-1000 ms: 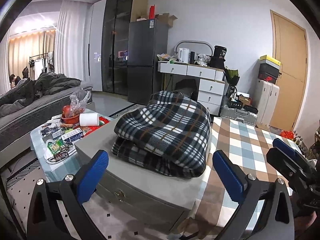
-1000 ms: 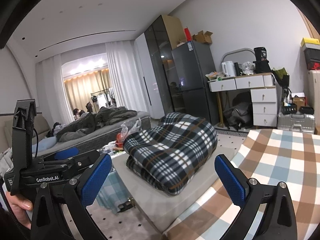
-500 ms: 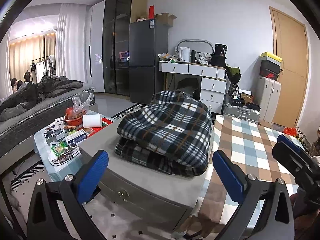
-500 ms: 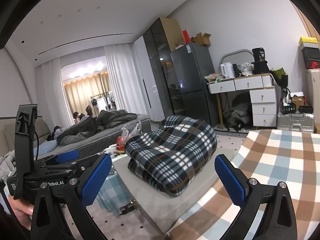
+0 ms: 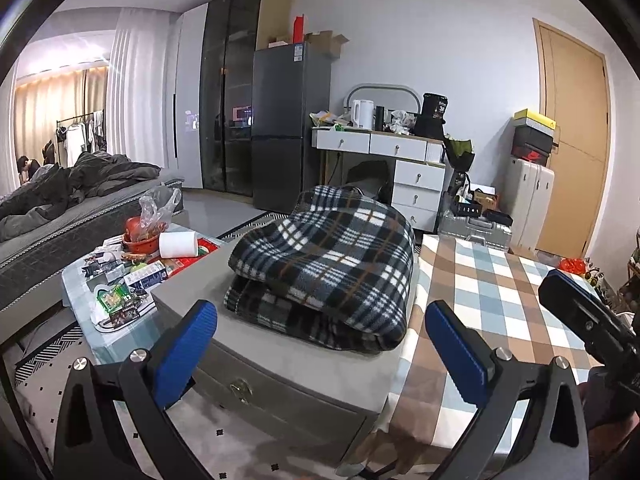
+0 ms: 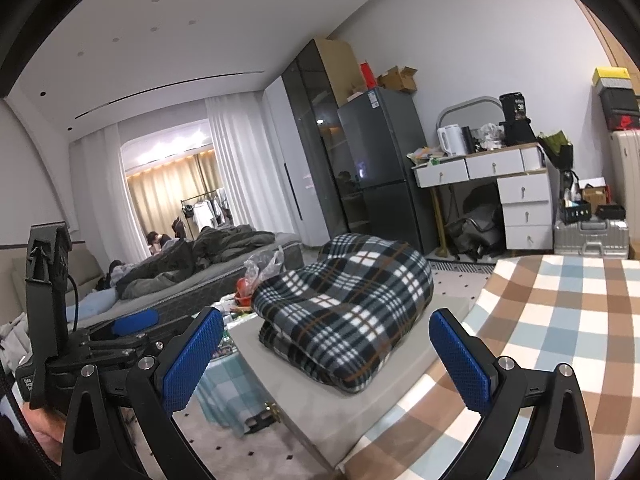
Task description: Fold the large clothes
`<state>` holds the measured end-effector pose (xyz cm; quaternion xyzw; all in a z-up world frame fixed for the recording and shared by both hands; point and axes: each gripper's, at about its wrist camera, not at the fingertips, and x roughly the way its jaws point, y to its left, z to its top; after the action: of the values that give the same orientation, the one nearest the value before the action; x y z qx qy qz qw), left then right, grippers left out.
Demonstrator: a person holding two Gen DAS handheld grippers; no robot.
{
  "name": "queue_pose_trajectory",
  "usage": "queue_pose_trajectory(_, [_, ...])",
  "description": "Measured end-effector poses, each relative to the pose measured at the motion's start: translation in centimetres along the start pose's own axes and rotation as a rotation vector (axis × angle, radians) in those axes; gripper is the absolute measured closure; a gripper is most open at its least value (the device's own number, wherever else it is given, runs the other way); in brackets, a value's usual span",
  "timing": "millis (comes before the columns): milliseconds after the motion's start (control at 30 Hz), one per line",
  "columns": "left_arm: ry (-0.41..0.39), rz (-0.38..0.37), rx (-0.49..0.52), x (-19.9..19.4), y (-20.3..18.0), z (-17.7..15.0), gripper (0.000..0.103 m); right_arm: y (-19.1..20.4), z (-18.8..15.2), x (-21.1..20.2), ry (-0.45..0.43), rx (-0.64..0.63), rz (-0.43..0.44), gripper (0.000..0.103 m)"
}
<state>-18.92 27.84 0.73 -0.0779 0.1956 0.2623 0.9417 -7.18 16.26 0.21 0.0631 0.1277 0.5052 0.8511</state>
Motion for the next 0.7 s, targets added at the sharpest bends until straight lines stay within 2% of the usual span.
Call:
queue_pose_trajectory(233, [-0.003,0.004,-0.016,-0.4,0.22,-0.26,0.001,0.2,0.05,-0.19,-0.006,-0.014,0.003,0.0])
queue_pose_trajectory(700, [-0.003,0.002,0.023,-0.47,-0.33,-0.56,0.001,0.47,-0.26,-0.43,-0.006,-0.012,0.007,0.0])
